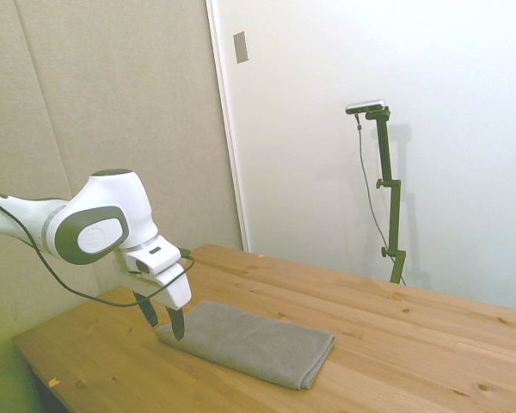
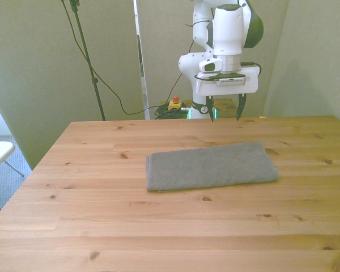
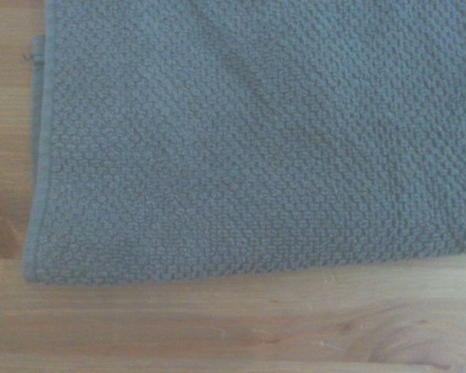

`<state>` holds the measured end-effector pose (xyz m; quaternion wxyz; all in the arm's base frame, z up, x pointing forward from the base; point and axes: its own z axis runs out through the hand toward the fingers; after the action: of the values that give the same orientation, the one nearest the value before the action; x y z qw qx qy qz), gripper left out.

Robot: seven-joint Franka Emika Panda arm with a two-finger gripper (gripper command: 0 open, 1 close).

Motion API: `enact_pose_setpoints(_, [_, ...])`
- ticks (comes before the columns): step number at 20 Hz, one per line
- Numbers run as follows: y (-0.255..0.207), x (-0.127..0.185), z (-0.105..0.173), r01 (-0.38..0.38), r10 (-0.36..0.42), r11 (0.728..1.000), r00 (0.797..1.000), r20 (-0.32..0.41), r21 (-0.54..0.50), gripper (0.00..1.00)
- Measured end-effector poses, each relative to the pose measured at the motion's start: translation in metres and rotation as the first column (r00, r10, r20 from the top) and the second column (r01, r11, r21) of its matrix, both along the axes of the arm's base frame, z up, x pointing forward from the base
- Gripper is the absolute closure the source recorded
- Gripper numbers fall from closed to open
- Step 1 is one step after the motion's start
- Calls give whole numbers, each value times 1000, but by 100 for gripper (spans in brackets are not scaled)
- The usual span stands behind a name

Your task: Fold the towel

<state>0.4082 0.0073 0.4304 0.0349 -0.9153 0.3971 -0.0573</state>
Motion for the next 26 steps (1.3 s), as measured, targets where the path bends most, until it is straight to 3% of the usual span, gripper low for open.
enact_pose_setpoints(4, [6,6,1,-2,2,1000,1000,4,-13,0])
enact_pose_setpoints(7, [41,26,9,-50,53,995,998,29,-85,0])
enact_pose_setpoints(10, [95,50,8,-124,133,974,990,39,-188,0])
enact_pose_setpoints(12, [133,61,-4,-149,168,946,985,45,-287,0])
enact_pose_setpoints(16, [202,72,-37,-200,214,895,977,-9,-398,0])
enact_pose_setpoints(20, [241,90,-57,-247,236,883,969,-77,-399,0])
enact_pose_setpoints(26, [243,99,-75,-257,224,869,966,-126,-423,0])
